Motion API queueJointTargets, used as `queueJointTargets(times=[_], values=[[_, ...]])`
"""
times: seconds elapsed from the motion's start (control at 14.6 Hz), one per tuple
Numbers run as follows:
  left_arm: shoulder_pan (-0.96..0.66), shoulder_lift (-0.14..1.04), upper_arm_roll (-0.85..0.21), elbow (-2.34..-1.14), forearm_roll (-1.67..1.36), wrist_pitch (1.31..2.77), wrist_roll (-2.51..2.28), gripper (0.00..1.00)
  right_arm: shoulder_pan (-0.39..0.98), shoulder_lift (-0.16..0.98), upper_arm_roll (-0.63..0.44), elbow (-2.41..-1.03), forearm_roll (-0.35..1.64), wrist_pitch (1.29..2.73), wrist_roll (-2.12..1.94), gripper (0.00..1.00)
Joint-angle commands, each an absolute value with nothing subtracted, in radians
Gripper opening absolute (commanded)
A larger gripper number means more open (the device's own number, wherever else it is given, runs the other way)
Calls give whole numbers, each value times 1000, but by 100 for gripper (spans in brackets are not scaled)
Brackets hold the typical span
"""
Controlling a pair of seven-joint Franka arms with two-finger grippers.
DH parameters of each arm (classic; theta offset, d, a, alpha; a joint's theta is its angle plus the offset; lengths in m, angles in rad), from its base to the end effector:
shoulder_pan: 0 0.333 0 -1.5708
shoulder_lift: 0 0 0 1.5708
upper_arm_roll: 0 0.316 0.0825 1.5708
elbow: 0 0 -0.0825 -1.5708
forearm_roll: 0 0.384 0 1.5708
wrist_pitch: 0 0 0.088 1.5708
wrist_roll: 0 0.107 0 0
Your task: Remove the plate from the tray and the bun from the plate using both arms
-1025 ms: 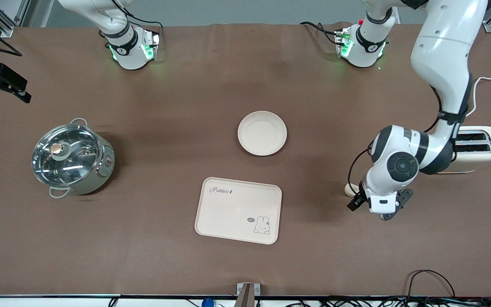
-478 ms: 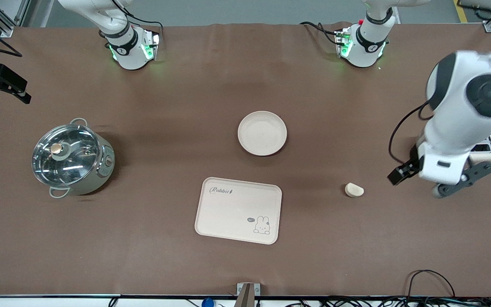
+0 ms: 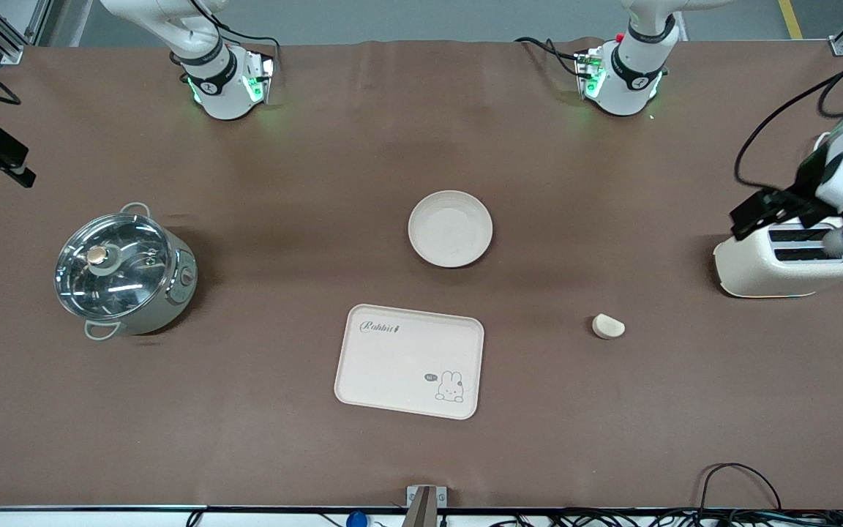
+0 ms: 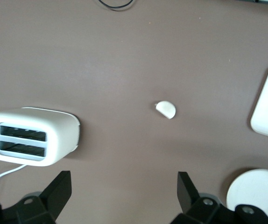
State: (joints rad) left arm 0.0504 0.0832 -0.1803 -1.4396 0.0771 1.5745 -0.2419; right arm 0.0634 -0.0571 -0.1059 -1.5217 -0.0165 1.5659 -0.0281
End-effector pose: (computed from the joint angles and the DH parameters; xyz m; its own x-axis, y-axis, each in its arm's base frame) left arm 0.5779 -0.0622 0.6405 0.9914 0.1127 0.0663 0.1160 -0.9921 -0.0476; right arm 0.5353 -0.0265 0.6782 0.9948 -0.0147 0.1005 -0.0161 -0.9998 0.0132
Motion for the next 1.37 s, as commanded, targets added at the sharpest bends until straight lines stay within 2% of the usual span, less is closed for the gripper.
queueJointTargets(times=[0.0, 0.27, 1.3], values=[[5, 20, -132, -1469, 57, 1533, -155, 100, 37, -49, -92, -1519, -17, 1571, -20, 100], [-2, -57, -107, -1543, 22, 1523, -69, 100, 41, -54, -91, -1517, -17, 1569, -18, 100], [8, -49, -121, -1522, 23, 1509, -60, 100, 44, -57, -89, -1520, -15, 1563, -17, 100]])
